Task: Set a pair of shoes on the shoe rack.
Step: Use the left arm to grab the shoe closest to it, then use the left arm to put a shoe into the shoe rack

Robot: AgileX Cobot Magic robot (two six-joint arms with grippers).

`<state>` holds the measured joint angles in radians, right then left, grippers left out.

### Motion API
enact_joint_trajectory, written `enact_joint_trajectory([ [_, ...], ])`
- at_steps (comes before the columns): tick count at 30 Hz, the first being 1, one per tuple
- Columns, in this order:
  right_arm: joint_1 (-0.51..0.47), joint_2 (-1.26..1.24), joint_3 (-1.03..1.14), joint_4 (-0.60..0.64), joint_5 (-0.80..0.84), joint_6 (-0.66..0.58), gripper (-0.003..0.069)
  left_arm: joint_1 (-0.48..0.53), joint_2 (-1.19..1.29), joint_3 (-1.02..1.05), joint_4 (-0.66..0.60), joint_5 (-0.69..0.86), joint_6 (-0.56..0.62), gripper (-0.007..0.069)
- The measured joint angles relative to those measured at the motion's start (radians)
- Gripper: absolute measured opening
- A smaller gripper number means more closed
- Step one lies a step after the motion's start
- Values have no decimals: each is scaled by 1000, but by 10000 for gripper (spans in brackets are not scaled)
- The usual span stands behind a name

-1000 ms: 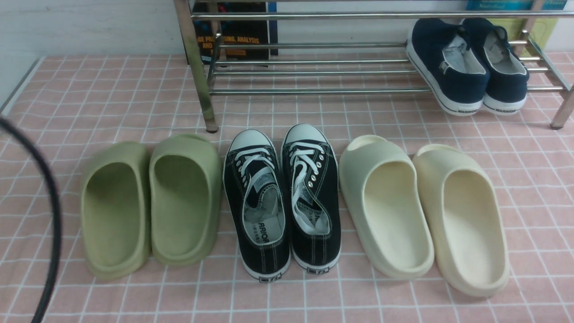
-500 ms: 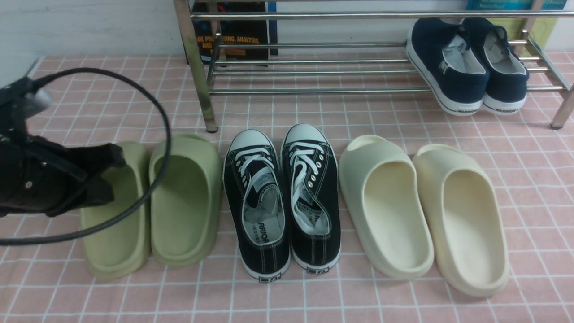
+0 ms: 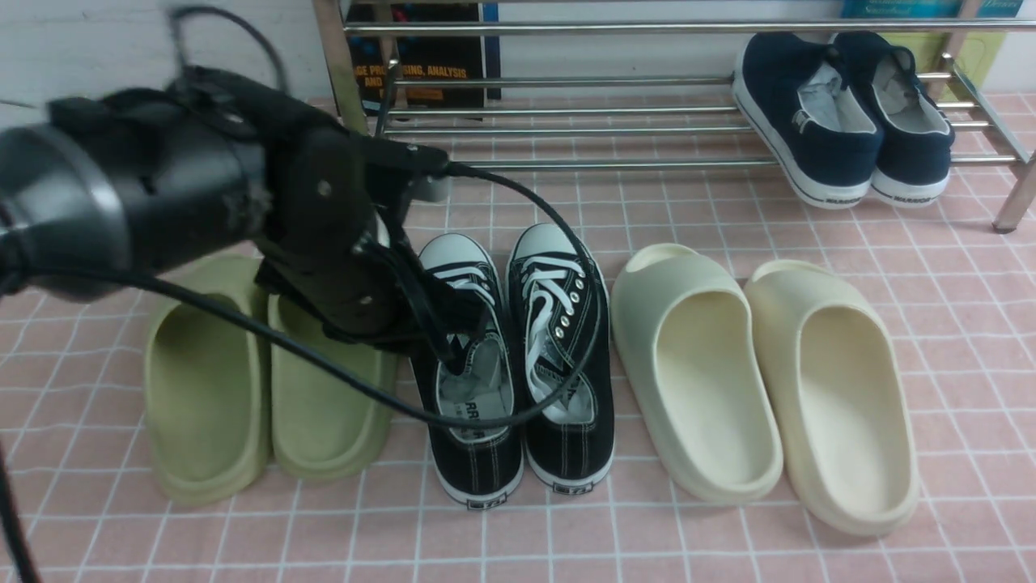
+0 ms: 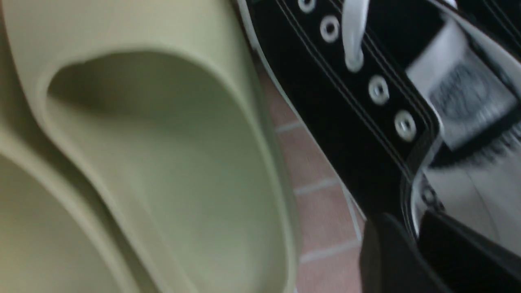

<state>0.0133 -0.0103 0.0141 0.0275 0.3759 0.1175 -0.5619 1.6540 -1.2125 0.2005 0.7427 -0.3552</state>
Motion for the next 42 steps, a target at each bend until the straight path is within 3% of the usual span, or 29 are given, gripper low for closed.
enact_joint_trajectory([
  [4, 0, 0, 0, 0, 0, 0, 237, -54, 56, -3, 105, -29, -170, 419],
  [5, 0, 0, 0, 0, 0, 0, 237, -54, 57, -3, 107, -31, -173, 419],
  [7, 0, 0, 0, 0, 0, 0, 237, -65, 86, -6, 110, -59, -196, 498],
  [10, 0, 0, 0, 0, 0, 0, 237, -65, 121, -7, 108, -84, -209, 516],
  [13, 0, 0, 0, 0, 0, 0, 237, -65, 158, -7, 112, -88, -221, 449],
  [15, 0, 0, 0, 0, 0, 0, 237, -65, 182, -7, 128, -87, -241, 360],
  [18, 0, 0, 0, 0, 0, 0, 237, -65, 192, -8, 183, -74, -308, 162],
  [21, 0, 0, 0, 0, 0, 0, 237, -65, 181, -21, 233, -39, -381, 41],
  [32, 0, 0, 0, 0, 0, 0, 237, -60, 78, -206, 328, 34, -398, 22],
  [42, 0, 0, 0, 0, 0, 0, 237, 30, 252, -477, 304, 17, -385, 22],
])
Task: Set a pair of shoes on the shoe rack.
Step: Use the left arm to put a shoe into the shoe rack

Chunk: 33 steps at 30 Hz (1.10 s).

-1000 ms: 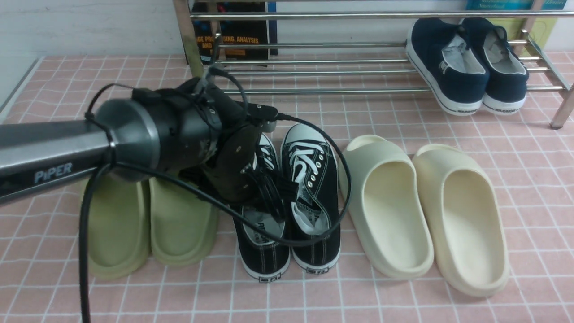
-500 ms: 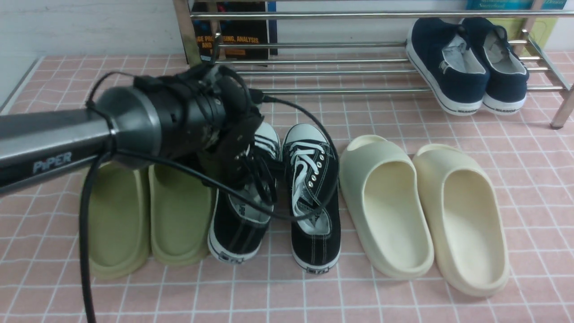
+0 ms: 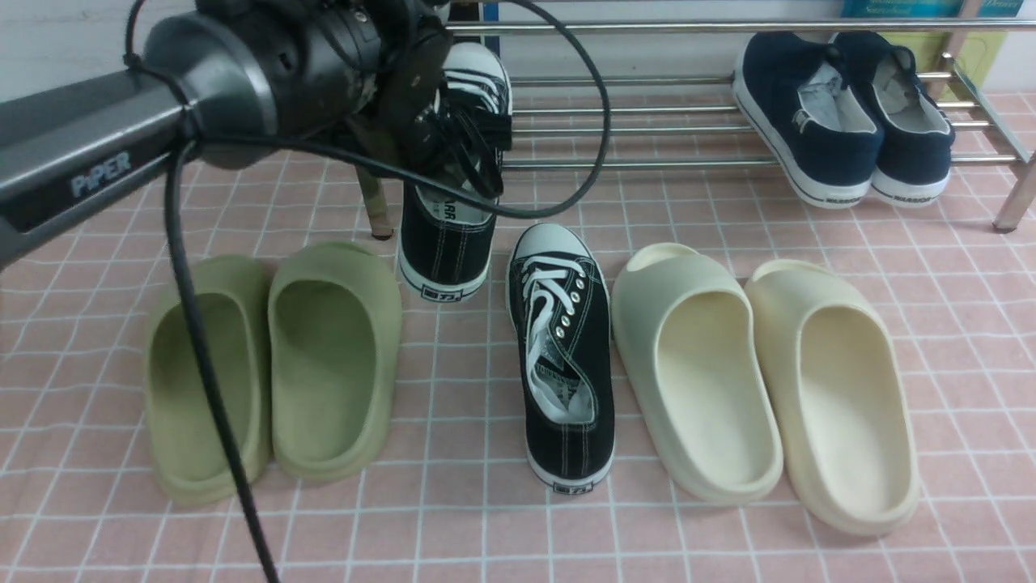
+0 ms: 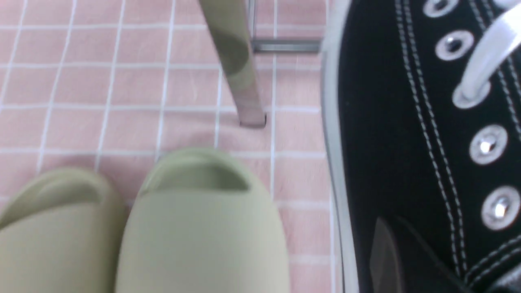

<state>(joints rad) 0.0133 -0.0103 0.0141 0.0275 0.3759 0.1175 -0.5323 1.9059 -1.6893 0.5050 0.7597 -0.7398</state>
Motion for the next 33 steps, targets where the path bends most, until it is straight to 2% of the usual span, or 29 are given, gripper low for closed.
enact_joint_trajectory([
  [10, 0, 0, 0, 0, 0, 0, 239, 1, 200, -224, 12, -20, 1, 23],
  [16, 0, 0, 0, 0, 0, 0, 239, 3, 272, -303, 27, -89, -2, 24],
  [23, 0, 0, 0, 0, 0, 0, 239, 28, 327, -336, 50, -218, -101, 50],
  [27, 0, 0, 0, 0, 0, 0, 239, 60, 340, -336, 63, -247, -165, 111],
  [31, 0, 0, 0, 0, 0, 0, 239, 85, 339, -340, 78, -266, -192, 259],
  [33, 0, 0, 0, 0, 0, 0, 239, 86, 339, -340, 79, -269, -194, 304],
])
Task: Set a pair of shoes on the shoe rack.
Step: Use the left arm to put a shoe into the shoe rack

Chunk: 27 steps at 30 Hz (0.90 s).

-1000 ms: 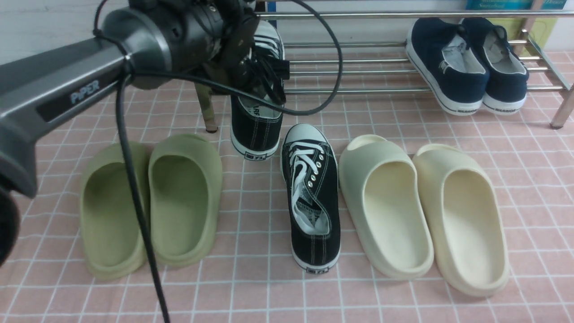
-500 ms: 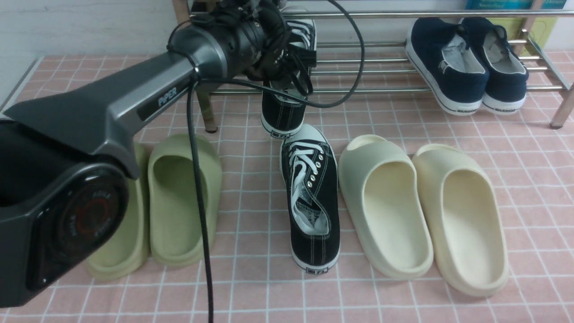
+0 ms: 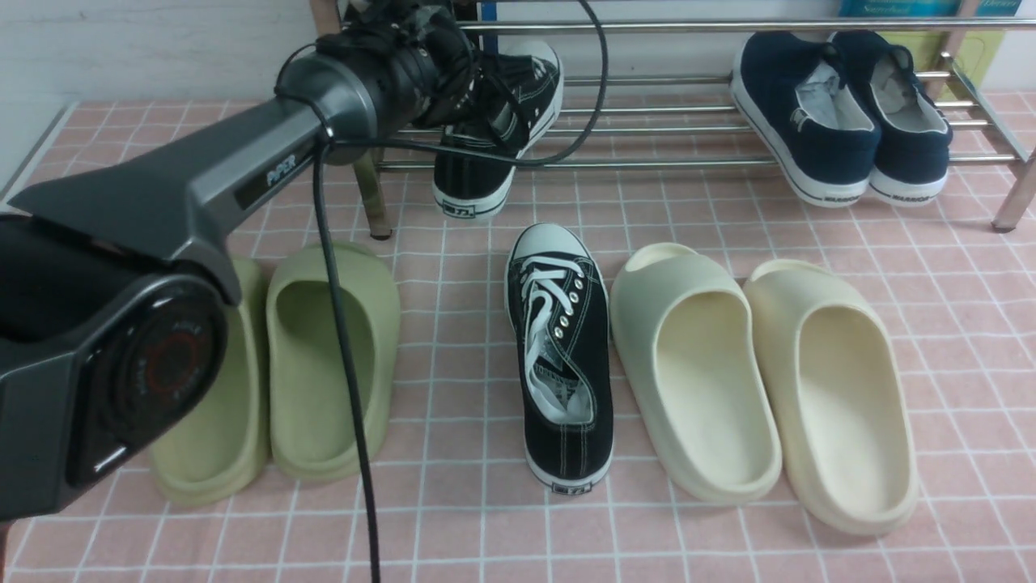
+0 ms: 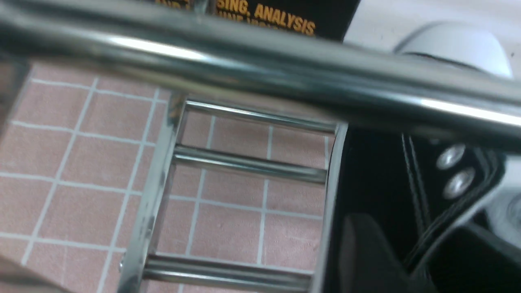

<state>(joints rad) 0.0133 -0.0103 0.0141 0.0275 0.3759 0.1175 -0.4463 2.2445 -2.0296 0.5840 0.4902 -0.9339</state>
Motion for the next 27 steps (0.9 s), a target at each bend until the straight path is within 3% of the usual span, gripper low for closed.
enact_joint_trajectory([
  [4, 0, 0, 0, 0, 0, 0, 239, -2, -12, -3, -19, 40, 18, 351],
  [8, 0, 0, 0, 0, 0, 0, 239, -15, -64, -6, -52, 133, 145, 335],
  [11, 0, 0, 0, 0, 0, 0, 239, -26, -102, -8, -61, 226, 255, 294],
  [16, 0, 0, 0, 0, 0, 0, 239, -36, -140, -16, -68, 455, 442, 155],
  [21, 0, 0, 0, 0, 0, 0, 239, -34, -95, -17, -79, 560, 498, 20],
  [27, 0, 0, 0, 0, 0, 0, 239, -34, -38, -17, -171, 527, 505, 2],
])
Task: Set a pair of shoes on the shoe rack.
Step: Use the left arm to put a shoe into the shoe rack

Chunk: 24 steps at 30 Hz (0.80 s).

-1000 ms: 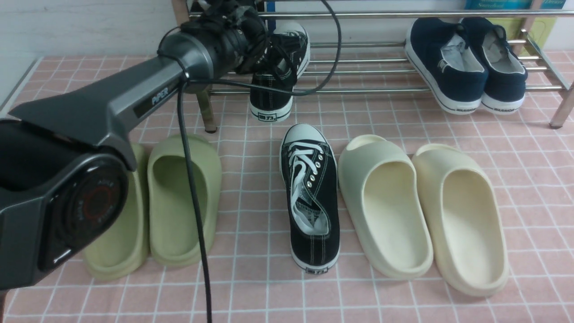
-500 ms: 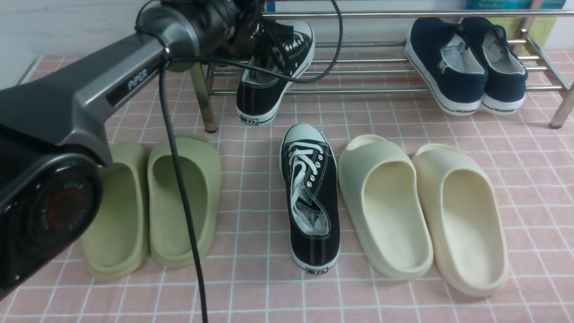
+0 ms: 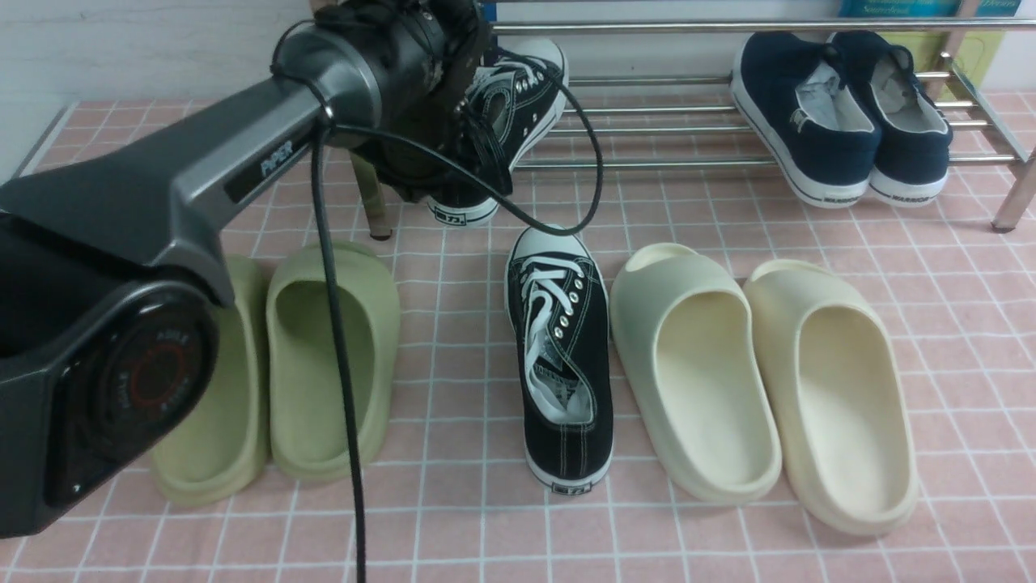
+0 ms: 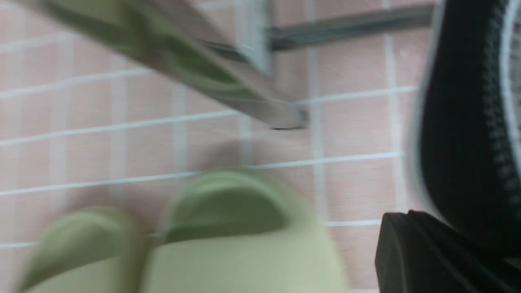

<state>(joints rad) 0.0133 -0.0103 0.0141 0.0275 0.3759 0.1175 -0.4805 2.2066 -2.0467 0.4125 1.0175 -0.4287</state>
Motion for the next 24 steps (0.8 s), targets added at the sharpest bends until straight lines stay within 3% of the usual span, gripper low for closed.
enact_joint_trajectory([
  [14, 0, 0, 0, 0, 0, 0, 239, 4, 12, 2, -83, -148, -1, 6],
  [18, 0, 0, 0, 0, 0, 0, 239, -5, -9, 2, -87, -106, 16, 9],
  [24, 0, 0, 0, 0, 0, 0, 239, -46, -133, 2, -116, 36, 138, 13],
])
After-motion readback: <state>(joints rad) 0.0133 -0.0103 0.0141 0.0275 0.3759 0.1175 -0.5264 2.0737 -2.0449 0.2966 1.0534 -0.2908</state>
